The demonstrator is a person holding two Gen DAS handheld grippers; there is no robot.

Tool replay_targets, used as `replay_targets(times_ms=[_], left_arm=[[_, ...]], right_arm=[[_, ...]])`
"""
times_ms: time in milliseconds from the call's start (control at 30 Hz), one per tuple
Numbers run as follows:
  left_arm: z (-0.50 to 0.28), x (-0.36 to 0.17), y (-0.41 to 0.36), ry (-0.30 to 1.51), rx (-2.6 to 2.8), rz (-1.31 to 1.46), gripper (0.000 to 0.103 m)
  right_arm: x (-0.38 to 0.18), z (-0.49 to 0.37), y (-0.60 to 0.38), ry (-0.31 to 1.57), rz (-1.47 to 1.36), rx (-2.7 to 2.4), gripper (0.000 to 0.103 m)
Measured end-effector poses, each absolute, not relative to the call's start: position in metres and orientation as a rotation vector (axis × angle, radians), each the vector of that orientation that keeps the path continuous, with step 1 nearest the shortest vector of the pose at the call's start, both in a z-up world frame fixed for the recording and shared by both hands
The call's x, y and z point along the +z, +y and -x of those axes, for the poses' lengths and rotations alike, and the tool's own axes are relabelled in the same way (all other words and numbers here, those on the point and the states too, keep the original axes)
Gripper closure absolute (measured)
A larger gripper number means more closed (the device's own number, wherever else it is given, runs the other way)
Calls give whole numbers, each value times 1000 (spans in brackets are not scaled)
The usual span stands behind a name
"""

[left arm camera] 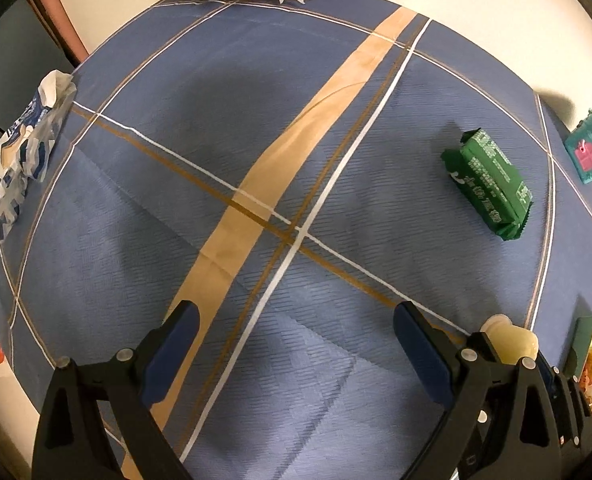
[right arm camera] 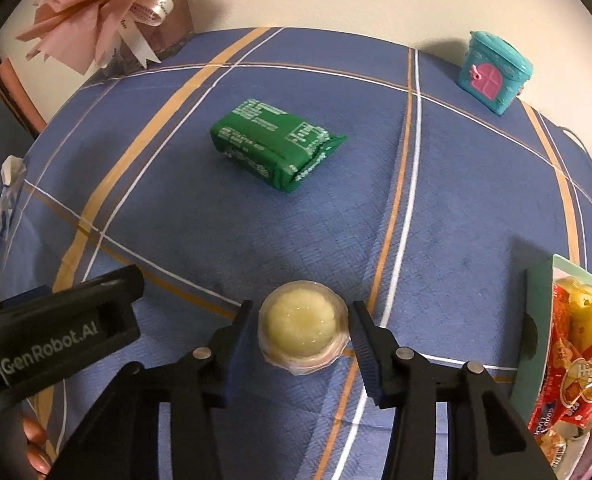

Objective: Organize snacks
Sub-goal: 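Grasp the yellow jelly cup with the right tool while the left grasps the green packet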

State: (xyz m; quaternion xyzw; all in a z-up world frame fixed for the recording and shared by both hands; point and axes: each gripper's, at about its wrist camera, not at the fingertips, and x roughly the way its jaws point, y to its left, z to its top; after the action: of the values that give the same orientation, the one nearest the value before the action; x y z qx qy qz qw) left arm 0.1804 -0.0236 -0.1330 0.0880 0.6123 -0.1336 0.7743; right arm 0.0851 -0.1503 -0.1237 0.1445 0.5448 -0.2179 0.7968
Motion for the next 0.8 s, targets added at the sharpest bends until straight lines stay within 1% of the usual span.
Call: replay_targets(times_ms=[367, 600, 767, 800], left_arm=[[-169, -124, -70, 1301, -385, -228, 5], [-166, -111, -123, 1207, -526, -350, 6], [-167, -100, -166, 1138, -643, -485, 6], [-172, -100, -162, 1136, -658, -503, 6]], right_arm=[[-113, -59, -200, 1119, -418, -543, 54], [-116, -50, -237, 1084, -504, -575, 54], [-116, -49, -249, 1074, -538, -570, 54], [-116, -49, -251, 1072, -543, -566, 54]])
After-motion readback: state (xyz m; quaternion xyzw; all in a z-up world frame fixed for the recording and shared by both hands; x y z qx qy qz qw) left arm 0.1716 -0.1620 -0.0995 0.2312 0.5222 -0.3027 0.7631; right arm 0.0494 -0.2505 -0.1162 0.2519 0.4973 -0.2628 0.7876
